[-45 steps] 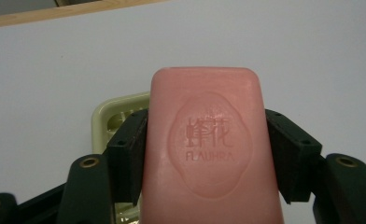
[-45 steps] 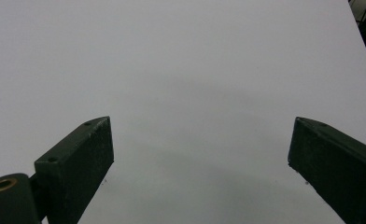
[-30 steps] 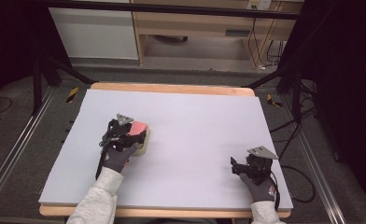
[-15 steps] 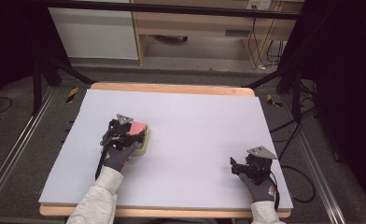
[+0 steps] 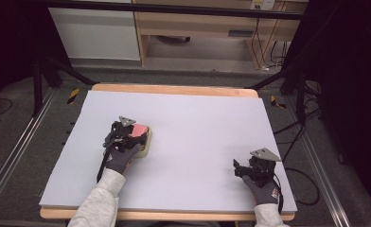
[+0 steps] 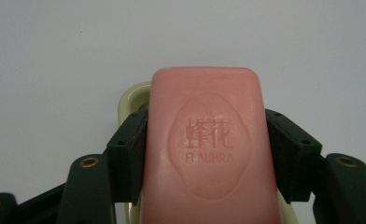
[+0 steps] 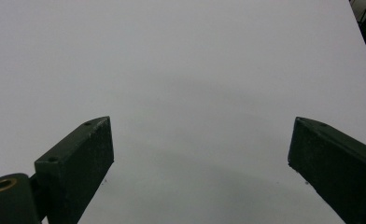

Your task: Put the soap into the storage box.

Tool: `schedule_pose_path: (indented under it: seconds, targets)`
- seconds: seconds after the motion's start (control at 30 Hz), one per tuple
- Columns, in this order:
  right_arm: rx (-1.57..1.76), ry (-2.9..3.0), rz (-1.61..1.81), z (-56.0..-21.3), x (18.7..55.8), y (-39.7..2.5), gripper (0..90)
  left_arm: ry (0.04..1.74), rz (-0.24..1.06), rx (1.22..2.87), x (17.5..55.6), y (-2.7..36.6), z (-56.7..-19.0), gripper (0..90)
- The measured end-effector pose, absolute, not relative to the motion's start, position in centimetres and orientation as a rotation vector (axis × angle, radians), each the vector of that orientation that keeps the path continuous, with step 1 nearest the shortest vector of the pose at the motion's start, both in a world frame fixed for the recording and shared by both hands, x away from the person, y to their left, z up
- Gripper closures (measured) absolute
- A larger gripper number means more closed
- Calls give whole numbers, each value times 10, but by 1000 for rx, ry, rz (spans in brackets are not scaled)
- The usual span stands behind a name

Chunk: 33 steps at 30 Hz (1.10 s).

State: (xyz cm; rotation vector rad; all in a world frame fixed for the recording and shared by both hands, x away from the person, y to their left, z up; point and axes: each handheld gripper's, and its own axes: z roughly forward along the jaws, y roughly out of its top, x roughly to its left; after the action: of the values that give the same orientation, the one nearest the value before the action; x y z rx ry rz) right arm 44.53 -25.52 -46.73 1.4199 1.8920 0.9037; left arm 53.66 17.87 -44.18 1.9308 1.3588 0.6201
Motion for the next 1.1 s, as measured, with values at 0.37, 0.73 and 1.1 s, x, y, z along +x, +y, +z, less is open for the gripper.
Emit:
schedule_pose_path:
  seconds: [0.37,0.73,1.1]
  targets:
    - [1422,1891,902,-467,445,-255,72,1360,631,1960,538,174,-448,369]
    - [1423,1890,904,-467,445,-255,72,1371,626,1971,540,174,-455,369]
    - [1420,1891,904,-467,445,-255,68,1383,615,1974,542,176,-459,369]
